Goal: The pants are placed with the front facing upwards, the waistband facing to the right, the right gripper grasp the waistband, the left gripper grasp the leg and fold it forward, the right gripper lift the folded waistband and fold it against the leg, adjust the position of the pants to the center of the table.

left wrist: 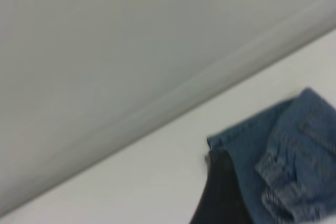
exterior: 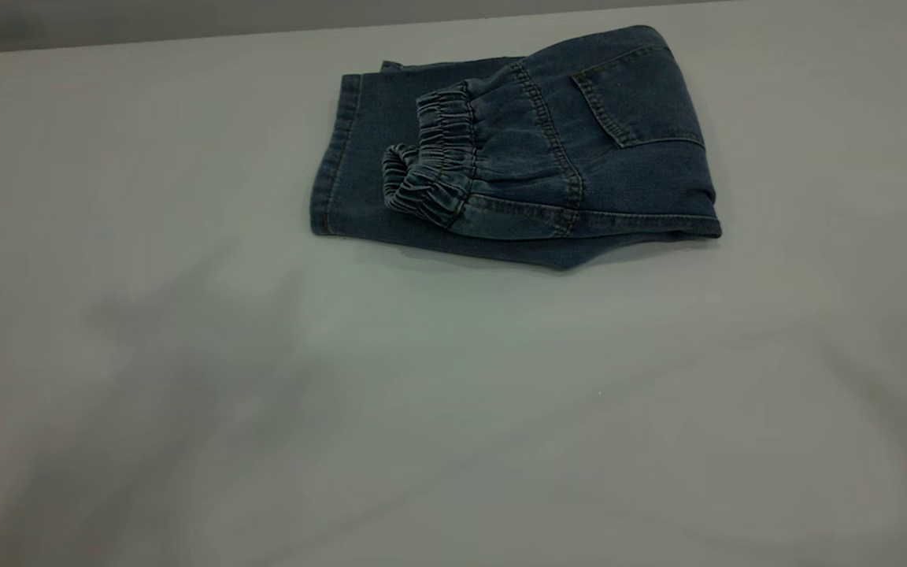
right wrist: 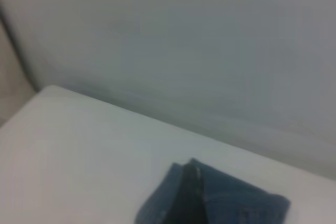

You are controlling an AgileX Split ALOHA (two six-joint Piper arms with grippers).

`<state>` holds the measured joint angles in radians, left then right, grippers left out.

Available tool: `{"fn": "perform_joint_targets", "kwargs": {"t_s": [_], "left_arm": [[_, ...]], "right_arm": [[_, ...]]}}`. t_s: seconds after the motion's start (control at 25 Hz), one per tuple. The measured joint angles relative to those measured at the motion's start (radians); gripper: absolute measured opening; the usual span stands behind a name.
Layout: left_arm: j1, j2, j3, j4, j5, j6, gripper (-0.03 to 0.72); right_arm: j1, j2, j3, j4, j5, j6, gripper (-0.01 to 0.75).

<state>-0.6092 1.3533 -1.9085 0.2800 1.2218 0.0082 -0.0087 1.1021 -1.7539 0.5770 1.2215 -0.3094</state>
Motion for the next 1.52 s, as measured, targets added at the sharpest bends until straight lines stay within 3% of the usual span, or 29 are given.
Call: {"fn": "perform_joint_targets", "kwargs": {"t_s": [0.64, 1.04, 1.52], "left_arm": [[0.000, -0.600, 0.697, -0.086, -0.001, -0.021, 0.469], [0.000, -0.982, 1.129, -0.092, 0.001, -0.008, 0.469], [0.000, -1.206, 1.345, 0.027, -0.001, -0.094, 0.469]], "right_arm": [[0.000, -0.672, 0.673, -0.002, -0.001, -0.040, 0.587], [0.000, -0.972, 0.977, -0.053, -0.052, -0.085, 0.587], [0.000, -1.076, 1.230, -0.264, -0.095, -0.095, 0.587]]}}
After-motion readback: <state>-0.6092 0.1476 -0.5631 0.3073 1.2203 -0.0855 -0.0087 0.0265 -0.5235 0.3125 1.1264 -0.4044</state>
